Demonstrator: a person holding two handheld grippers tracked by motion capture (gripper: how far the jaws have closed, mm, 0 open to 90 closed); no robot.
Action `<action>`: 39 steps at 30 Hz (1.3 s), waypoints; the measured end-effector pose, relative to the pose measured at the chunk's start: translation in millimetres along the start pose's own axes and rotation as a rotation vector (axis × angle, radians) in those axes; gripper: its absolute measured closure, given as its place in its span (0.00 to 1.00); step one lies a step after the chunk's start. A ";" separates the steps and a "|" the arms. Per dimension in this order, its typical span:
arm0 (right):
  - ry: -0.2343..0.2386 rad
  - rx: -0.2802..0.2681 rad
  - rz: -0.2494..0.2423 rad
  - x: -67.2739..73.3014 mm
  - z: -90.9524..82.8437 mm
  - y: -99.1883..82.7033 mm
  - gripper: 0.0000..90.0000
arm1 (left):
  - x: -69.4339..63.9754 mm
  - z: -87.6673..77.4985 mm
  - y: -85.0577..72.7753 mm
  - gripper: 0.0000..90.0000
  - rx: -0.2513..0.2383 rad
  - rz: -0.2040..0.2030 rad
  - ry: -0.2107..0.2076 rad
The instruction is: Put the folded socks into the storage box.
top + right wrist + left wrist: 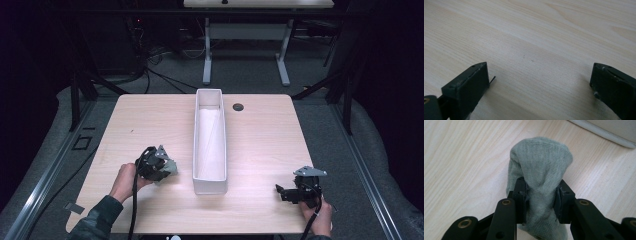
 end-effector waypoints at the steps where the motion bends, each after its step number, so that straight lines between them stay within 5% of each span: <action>1: 0.000 0.000 0.000 0.0 0.0 0.0 0.01 | 0.0 0.0 0.0 0.75 0.000 0.000 0.000; 39: -0.004 0.006 0.005 -0.6 0.1 -0.8 0.00 | -18.7 -56.6 11.3 0.75 -0.043 0.045 0.013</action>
Point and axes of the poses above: each handheld gripper's, and its own axes: z roughly forward along the jaws, y roughly out of its top, x roughly to its left, the point moved 10 cm from there along z, roughly forward along the jaws, and after that the axes turned 6 degrees about -y, right-handed, at the moved point
